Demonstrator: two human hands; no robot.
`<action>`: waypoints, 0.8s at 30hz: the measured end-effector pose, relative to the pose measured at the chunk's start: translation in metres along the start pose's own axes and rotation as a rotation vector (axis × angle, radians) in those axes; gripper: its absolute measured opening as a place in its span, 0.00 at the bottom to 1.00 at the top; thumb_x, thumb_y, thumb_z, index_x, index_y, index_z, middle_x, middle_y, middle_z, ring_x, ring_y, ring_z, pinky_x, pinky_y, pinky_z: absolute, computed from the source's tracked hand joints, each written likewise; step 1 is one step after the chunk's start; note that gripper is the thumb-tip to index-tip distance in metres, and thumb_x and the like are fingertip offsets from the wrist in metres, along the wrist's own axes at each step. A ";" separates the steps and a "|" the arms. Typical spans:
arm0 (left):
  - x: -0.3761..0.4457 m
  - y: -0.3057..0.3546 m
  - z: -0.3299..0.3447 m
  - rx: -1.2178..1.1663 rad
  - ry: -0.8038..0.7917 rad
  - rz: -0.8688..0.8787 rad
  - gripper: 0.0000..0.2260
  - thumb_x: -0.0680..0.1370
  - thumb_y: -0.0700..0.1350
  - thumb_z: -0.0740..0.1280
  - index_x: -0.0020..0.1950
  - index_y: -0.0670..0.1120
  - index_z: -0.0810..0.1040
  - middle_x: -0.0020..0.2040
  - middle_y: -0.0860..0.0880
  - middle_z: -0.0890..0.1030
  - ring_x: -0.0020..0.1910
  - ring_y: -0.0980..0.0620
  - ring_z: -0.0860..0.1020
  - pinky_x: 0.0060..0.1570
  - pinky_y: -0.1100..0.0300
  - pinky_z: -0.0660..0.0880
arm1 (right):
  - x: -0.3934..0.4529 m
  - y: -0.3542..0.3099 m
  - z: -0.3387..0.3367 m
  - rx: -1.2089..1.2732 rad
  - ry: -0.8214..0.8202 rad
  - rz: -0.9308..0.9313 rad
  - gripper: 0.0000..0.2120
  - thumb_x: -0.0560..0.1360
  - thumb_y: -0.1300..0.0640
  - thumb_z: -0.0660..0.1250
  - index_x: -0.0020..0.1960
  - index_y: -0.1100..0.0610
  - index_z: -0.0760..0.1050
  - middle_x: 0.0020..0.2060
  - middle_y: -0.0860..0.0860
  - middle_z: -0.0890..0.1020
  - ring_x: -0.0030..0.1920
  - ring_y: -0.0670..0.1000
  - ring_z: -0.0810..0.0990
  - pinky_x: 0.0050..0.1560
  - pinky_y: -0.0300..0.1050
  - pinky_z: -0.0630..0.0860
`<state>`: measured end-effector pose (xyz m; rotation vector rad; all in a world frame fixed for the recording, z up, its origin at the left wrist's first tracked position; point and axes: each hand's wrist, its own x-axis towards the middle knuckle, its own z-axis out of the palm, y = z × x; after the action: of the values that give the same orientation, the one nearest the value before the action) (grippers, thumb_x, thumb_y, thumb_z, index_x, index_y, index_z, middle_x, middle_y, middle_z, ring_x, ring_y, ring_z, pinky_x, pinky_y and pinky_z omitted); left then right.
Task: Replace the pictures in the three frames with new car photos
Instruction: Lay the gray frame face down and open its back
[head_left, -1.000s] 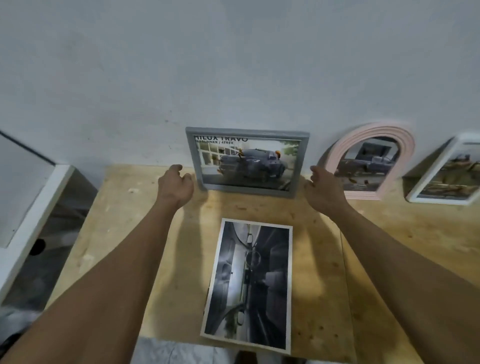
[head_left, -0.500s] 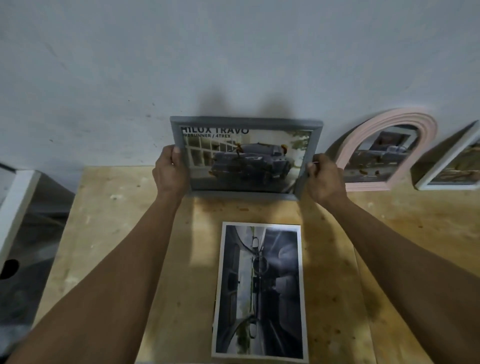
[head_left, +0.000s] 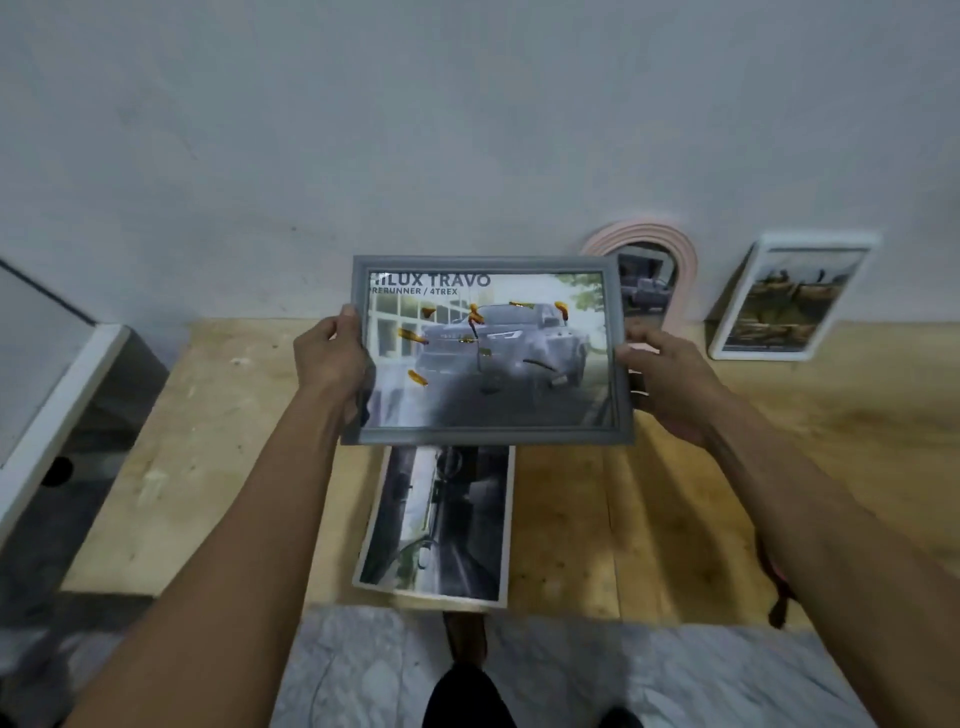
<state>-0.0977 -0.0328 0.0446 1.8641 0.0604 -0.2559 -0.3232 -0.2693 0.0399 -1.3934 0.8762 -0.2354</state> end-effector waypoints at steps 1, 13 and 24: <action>-0.021 0.001 0.002 -0.041 -0.008 -0.029 0.16 0.82 0.53 0.63 0.40 0.43 0.73 0.35 0.45 0.69 0.33 0.51 0.65 0.35 0.59 0.66 | -0.017 0.003 -0.017 0.017 -0.018 0.005 0.12 0.81 0.61 0.61 0.63 0.55 0.76 0.53 0.58 0.83 0.47 0.57 0.83 0.38 0.48 0.81; -0.210 0.008 0.048 -0.281 -0.260 -0.383 0.09 0.80 0.47 0.60 0.47 0.48 0.80 0.41 0.46 0.80 0.42 0.47 0.77 0.44 0.48 0.79 | -0.135 0.020 -0.156 -0.094 0.203 -0.297 0.13 0.81 0.58 0.62 0.64 0.48 0.76 0.51 0.49 0.83 0.49 0.46 0.81 0.51 0.45 0.80; -0.217 0.019 0.093 -0.770 -0.161 -0.184 0.12 0.81 0.50 0.65 0.48 0.43 0.82 0.49 0.48 0.85 0.49 0.52 0.83 0.44 0.58 0.80 | -0.121 0.030 -0.154 0.919 0.305 0.180 0.17 0.77 0.44 0.59 0.56 0.55 0.76 0.52 0.42 0.80 0.39 0.49 0.75 0.43 0.42 0.69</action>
<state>-0.3194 -0.1074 0.0808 1.0693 0.1924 -0.4381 -0.5153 -0.3037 0.0710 -0.4247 0.9570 -0.6314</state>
